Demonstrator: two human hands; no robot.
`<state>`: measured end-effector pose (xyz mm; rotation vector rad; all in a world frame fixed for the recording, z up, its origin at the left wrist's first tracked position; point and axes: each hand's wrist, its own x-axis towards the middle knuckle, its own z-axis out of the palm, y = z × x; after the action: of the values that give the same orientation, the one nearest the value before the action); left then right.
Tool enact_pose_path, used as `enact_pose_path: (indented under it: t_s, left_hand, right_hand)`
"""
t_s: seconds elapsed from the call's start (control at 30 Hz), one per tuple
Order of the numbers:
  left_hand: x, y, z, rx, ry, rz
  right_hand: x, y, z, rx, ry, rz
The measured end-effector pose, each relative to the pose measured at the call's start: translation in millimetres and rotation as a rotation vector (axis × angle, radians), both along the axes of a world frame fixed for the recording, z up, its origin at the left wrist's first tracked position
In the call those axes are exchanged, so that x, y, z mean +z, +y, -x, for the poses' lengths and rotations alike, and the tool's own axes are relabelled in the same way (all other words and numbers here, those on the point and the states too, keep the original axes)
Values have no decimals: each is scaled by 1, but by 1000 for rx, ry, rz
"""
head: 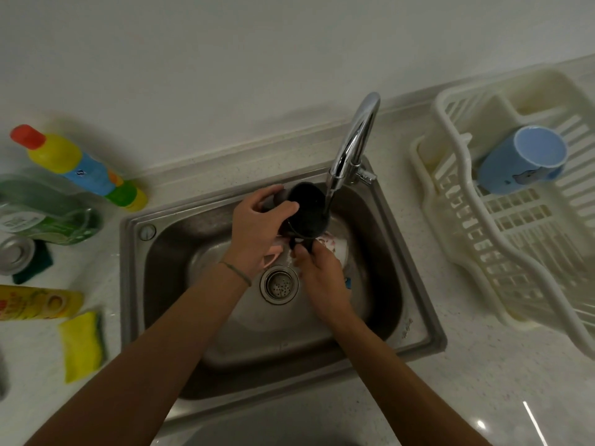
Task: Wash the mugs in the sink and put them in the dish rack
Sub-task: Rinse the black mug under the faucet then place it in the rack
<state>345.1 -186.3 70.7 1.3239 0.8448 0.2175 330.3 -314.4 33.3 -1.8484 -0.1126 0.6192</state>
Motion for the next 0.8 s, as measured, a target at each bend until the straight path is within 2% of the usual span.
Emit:
enact_pose_path:
  t_s: [0.13, 0.3, 0.53, 0.63, 0.8]
  left_hand:
    - [-3, 1, 4, 4, 61, 50]
    - [-6, 7, 8, -88, 197, 56]
    - [-16, 20, 20, -418, 542, 102]
    - [-20, 17, 30, -469, 502, 128]
    - [-44, 27, 55, -526, 331, 335]
  right_hand:
    - [4, 2, 10, -11, 60, -28]
    - [11, 1, 20, -14, 128, -40]
    - [15, -14, 17, 34, 318, -18]
    - [17, -25, 14, 90, 420, -28]
    - [21, -40, 9, 202, 568, -61]
